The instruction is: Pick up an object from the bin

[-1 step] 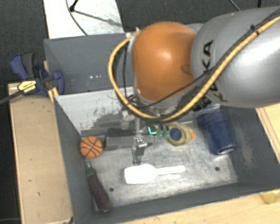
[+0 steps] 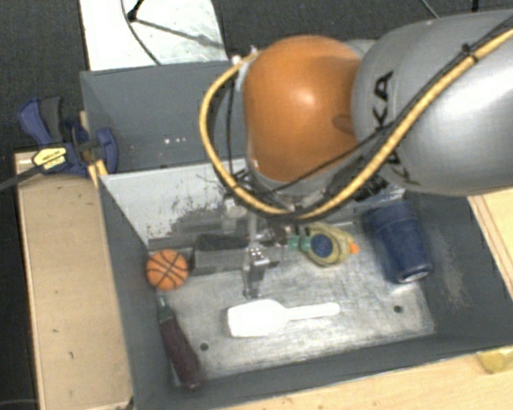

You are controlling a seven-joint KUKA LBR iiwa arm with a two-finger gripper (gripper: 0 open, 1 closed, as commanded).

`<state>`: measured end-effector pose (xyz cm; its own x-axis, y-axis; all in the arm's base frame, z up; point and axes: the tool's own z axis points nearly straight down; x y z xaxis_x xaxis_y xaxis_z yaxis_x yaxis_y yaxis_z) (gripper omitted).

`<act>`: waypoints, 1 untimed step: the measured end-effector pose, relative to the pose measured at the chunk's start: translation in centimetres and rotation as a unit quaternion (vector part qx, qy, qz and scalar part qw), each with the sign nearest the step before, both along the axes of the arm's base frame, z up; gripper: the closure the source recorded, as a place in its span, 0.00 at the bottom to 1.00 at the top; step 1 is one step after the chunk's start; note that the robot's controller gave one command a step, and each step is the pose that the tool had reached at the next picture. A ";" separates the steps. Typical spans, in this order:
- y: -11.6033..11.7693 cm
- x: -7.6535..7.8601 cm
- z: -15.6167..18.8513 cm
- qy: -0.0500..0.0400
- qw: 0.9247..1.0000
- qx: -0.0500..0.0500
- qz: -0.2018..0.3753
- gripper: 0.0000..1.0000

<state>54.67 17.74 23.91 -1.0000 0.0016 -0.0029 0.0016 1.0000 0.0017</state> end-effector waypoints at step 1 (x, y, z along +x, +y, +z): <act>-2.4 -2.6 -6.6 -0.001 1.000 0.000 -0.002 0.00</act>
Offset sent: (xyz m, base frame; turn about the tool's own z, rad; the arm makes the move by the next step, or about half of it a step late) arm -0.0587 -0.0607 -0.0791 -0.1860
